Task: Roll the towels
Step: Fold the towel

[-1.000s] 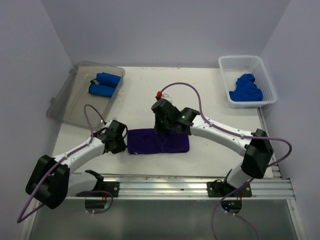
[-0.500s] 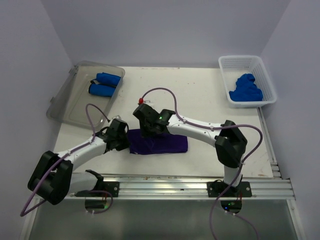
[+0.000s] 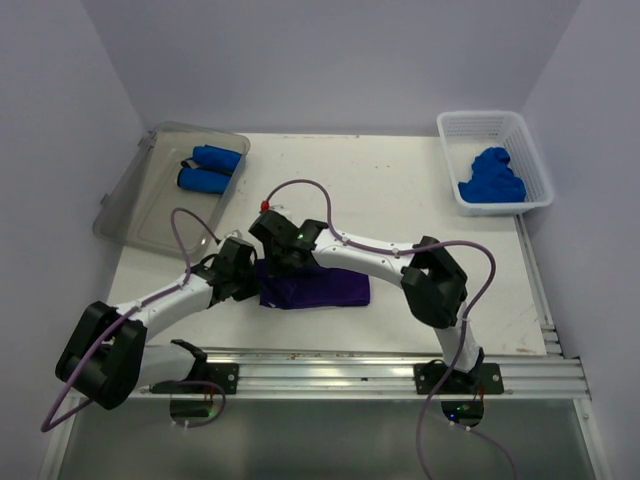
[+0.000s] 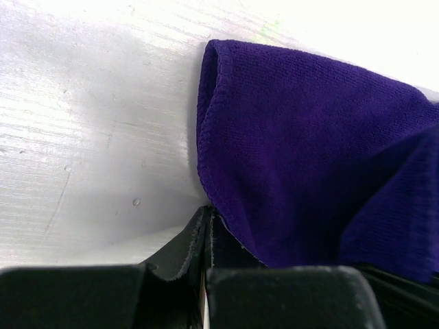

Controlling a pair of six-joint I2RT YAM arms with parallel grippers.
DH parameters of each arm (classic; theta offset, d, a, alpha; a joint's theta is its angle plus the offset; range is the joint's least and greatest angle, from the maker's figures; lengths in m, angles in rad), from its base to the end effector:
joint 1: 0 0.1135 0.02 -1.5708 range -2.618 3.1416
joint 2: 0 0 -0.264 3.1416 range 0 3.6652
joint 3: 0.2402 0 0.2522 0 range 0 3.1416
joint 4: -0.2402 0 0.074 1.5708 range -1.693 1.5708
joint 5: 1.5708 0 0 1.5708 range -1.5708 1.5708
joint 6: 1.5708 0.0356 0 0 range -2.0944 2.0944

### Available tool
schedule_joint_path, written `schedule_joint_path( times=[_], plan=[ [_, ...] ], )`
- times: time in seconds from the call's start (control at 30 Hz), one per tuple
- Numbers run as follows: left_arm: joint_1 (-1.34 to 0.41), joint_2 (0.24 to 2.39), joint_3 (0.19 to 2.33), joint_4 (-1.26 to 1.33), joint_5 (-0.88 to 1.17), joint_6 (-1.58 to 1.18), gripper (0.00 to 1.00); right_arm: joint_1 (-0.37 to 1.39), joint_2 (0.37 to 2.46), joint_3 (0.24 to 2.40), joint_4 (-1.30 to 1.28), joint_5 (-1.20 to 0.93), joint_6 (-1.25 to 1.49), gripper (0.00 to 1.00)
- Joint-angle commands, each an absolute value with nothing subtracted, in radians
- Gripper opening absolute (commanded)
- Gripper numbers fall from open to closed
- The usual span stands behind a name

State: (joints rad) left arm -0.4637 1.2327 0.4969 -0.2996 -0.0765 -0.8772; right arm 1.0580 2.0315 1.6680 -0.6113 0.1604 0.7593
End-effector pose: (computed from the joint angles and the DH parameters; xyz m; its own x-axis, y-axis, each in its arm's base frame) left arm 0.1892 -0.0916 0.1484 -0.8079 -0.4532 -0.3767 -0.3287 0.8771 -0.3503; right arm 0.2252 0.3884 0.2286 -0.8564 -0.1359 -0.4981 -0.3125 0.9044 0.2906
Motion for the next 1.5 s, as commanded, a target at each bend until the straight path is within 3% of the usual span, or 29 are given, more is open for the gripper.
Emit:
schedule_joint_path(
  times=[0.0, 0.03, 0.07, 0.13, 0.17, 0.27, 0.4, 0.57, 0.63, 0.77, 0.93, 1.37, 1.43, 1.47],
  plan=[
    [-0.456, 1.238, 0.459, -0.351, -0.104, -0.885, 0.0, 1.068, 2.056, 1.712, -0.592, 0.13, 0.764, 0.0],
    [-0.456, 1.238, 0.459, -0.357, -0.104, -0.887, 0.0, 1.066, 2.06, 1.712, -0.589, 0.123, 0.762, 0.03],
    [-0.454, 1.229, 0.46, -0.365, -0.106, -0.891, 0.0, 1.066, 2.06, 1.71, -0.586, 0.12, 0.762, 0.17],
    [-0.456, 1.213, 0.462, -0.38, -0.107, -0.897, 0.0, 1.068, 2.049, 1.706, -0.577, 0.117, 0.756, 0.31],
    [-0.454, 1.195, 0.468, -0.391, -0.11, -0.9, 0.0, 1.068, 2.03, 1.698, -0.575, 0.118, 0.753, 0.44],
    [-0.453, 1.14, 0.485, -0.449, -0.13, -0.902, 0.0, 1.063, 1.976, 1.687, -0.577, 0.166, 0.732, 0.53],
    [-0.448, 1.062, 0.529, -0.517, -0.143, -0.907, 0.0, 1.039, 1.814, 1.571, -0.551, 0.233, 0.704, 0.51],
    [-0.453, 0.991, 0.589, -0.546, -0.172, -0.882, 0.02, 0.918, 1.681, 1.326, -0.514, 0.217, 0.718, 0.34],
    [-0.462, 1.003, 0.606, -0.514, -0.16, -0.859, 0.08, 0.89, 1.645, 1.27, -0.5, 0.204, 0.732, 0.31],
    [-0.514, 1.119, 0.67, -0.468, -0.132, -0.812, 0.33, 0.867, 1.608, 1.181, -0.483, 0.198, 0.75, 0.31],
    [-0.517, 1.238, 0.698, -0.4, -0.103, -0.775, 0.4, 0.867, 1.589, 1.129, -0.486, 0.201, 0.761, 0.31],
    [-0.517, 1.385, 0.727, -0.321, -0.057, -0.756, 0.4, 0.867, 1.571, 1.114, -0.502, 0.218, 0.758, 0.31],
    [-0.517, 1.397, 0.733, -0.313, -0.049, -0.755, 0.36, 0.867, 1.571, 1.111, -0.505, 0.219, 0.759, 0.31],
    [-0.517, 1.4, 0.735, -0.314, -0.049, -0.756, 0.26, 0.867, 1.569, 1.109, -0.505, 0.219, 0.762, 0.31]
  ],
)
